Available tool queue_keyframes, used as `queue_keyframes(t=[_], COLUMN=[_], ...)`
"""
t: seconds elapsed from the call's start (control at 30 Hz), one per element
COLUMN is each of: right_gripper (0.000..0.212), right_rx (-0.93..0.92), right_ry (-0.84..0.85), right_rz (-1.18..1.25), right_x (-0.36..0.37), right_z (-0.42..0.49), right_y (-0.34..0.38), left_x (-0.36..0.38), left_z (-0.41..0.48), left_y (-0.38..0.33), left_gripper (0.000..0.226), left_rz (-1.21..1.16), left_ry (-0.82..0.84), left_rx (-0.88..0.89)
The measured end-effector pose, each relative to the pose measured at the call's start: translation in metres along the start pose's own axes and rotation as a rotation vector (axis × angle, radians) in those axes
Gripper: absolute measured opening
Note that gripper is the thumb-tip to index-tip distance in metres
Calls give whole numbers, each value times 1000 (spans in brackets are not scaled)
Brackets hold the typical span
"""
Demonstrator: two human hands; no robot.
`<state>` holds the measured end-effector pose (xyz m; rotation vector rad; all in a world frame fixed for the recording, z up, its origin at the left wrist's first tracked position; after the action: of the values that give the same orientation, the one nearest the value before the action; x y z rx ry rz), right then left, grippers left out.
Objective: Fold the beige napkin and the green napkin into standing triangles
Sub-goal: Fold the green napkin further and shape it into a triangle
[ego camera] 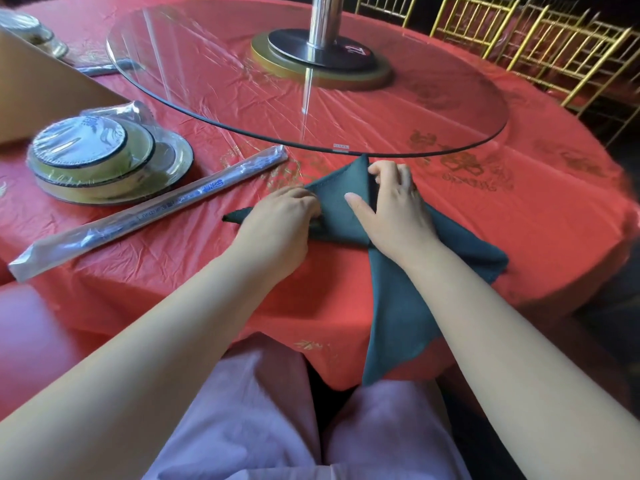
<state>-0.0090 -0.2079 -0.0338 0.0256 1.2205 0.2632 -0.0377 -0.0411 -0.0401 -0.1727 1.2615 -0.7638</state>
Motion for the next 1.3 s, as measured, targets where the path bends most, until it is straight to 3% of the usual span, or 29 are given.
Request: queue_keyframes(t=[0.07, 0.13, 0.27, 0.53, 0.87, 1.07, 1.17, 1.23, 1.3], right_gripper=[50, 47, 49, 64, 67, 55, 43, 45, 52], right_rx=[-226, -347, -341, -280, -150, -178, -226, -211, -225], right_ry=[47, 219, 469, 561, 504, 215, 302, 356, 370], right_rz=[-46, -80, -124, -205, -184, 31, 226, 265, 182], right_x=[-5, -4, 5, 11, 14, -5, -26, -35, -34], right_z=[-4, -7, -2, 22, 21, -2, -37, -59, -72], right_y=[4, 5, -5, -20, -21, -30, -50, -64, -74], left_x=[9, 18, 27, 29, 29, 30, 31, 30, 27], left_z=[4, 3, -6, -3, -4, -5, -5, -6, -7], left_y=[-6, -8, -14, -15, -15, -16, -14, -16, -21], left_gripper=[18, 23, 57, 85, 67, 59, 55, 54, 56], left_rz=[-4, 22, 146, 285, 225, 223, 205, 115, -107], left_ry=[27, 15, 10, 200, 92, 92, 14, -43, 39], left_rx=[-126, -170, -169, -297, -332, -331, -251, -55, 173])
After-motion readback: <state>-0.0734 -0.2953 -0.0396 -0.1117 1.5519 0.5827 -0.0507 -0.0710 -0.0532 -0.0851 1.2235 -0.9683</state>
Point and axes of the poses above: each hand's wrist, its own z-axis towards the middle knuckle, its own x-axis out of the palm, y = z × x, the point moved 1 cm from there along z, towards the middle knuckle, and after that the axes turned 12 degrees about -z, right-handed, at the moved point
